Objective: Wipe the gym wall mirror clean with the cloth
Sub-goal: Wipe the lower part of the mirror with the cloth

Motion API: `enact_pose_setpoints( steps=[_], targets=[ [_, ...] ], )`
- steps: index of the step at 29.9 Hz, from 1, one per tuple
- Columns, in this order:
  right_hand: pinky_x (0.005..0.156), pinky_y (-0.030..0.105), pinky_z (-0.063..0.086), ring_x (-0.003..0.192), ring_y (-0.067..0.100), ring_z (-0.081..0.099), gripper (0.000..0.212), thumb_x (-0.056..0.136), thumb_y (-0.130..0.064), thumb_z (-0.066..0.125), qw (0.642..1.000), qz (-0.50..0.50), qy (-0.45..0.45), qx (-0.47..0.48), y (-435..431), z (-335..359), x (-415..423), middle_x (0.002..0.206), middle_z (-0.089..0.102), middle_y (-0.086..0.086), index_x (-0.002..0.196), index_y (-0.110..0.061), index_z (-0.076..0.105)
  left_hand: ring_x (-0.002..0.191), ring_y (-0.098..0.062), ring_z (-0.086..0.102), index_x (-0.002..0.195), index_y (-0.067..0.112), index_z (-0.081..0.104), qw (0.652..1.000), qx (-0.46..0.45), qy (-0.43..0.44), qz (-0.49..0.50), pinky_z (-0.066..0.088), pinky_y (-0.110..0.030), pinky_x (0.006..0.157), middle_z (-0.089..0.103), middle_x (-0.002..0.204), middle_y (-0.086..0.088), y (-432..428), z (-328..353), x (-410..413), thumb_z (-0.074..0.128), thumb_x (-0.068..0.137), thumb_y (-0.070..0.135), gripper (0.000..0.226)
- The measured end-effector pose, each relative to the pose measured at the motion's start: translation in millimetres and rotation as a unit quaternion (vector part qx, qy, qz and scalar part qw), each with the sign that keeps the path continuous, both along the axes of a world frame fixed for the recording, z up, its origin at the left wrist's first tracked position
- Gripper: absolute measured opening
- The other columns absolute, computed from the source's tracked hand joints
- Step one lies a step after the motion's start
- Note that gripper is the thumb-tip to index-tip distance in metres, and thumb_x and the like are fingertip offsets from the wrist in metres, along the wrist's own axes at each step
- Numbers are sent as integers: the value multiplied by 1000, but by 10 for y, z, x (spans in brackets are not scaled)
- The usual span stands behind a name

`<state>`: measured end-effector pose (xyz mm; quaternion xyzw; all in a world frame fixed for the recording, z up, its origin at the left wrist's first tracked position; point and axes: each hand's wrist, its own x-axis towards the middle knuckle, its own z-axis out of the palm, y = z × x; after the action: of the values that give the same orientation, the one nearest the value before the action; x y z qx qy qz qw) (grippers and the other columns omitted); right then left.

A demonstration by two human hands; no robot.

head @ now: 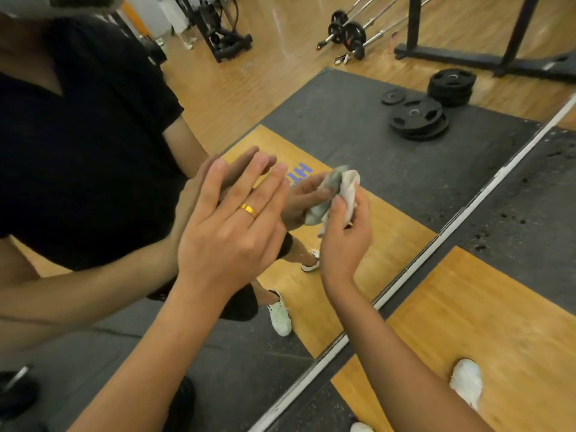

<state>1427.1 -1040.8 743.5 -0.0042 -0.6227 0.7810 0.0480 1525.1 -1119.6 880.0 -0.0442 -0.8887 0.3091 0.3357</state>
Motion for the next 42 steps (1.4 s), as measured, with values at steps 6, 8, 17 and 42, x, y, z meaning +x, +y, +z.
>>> enact_pose_setpoints(
  steps=[6, 8, 17, 42],
  targets=[
    [93, 47, 56, 120, 19, 67, 39, 103, -23, 55, 980, 110, 158, 45, -55, -150, 584, 138, 66, -2, 142, -26, 56, 139, -27, 53, 126, 6, 72, 1000, 3, 7, 4, 22, -51, 123, 62, 142, -7, 8, -15, 4, 56, 97, 15, 34],
    [96, 44, 55, 123, 12, 65, 37, 104, -17, 56, 988, 76, 121, 52, 30, -177, 299, 138, 66, -5, 140, -20, 60, 140, -26, 52, 126, 7, 73, 1000, -1, 8, 8, 20, -50, 124, 62, 142, -6, 15, -2, 8, 58, 97, 14, 33],
    [102, 19, 49, 133, -4, 53, 40, 105, -24, 50, 987, 111, 94, 61, -124, -260, 746, 143, 58, -3, 144, -15, 52, 138, -27, 54, 124, 11, 74, 999, -22, 14, 24, 19, -50, 125, 61, 142, -2, 25, -5, 1, 62, 92, 11, 35],
    [88, 45, 57, 114, 21, 68, 42, 106, -43, 42, 995, 72, 7, 72, -170, -283, 894, 134, 67, 0, 145, -28, 45, 141, -29, 50, 126, 7, 72, 995, 50, -83, 12, -4, -50, 127, 57, 143, -5, -90, -67, 837, 61, 95, 8, 33]
  ],
)
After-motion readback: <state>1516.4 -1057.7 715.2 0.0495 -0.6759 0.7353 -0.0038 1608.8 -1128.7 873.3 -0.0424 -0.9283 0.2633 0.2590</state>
